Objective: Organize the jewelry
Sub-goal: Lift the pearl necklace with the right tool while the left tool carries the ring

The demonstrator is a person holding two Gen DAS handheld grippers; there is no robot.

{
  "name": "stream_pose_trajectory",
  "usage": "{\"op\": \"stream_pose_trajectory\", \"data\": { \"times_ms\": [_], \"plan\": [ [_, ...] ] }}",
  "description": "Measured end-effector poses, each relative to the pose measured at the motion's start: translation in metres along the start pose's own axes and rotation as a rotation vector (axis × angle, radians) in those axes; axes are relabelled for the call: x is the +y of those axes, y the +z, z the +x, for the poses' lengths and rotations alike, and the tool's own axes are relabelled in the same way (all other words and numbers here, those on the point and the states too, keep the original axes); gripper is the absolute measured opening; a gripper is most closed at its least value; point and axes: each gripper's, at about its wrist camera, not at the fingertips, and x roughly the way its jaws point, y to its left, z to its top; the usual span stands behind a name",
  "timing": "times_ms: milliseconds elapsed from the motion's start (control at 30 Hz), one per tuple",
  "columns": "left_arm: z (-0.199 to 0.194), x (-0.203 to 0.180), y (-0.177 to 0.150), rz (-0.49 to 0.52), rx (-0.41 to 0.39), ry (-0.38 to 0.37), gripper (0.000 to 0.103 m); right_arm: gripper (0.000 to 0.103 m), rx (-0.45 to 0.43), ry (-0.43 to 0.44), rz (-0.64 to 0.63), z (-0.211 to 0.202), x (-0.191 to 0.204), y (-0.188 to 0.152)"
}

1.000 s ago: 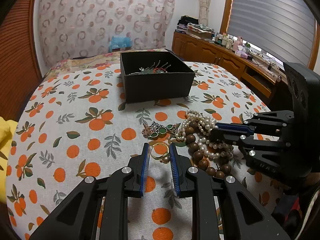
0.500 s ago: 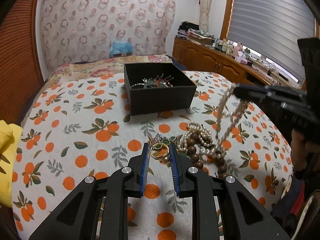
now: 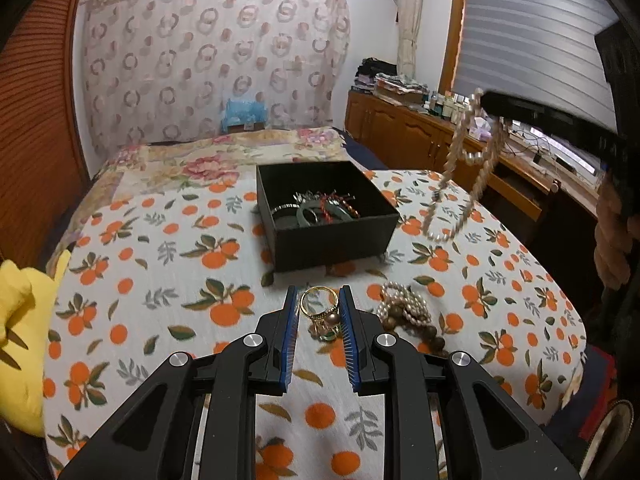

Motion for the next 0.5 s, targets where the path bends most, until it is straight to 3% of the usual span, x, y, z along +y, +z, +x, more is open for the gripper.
{"op": "stream_pose_trajectory", "data": {
  "times_ms": [500],
  "plan": [
    [0.024, 0.006, 0.051, 0.037, -0.04, 0.022, 0.019, 0.009, -0.039, -0.022, -0.008, 0.054, -0.02, 0.059]
  ]
}}
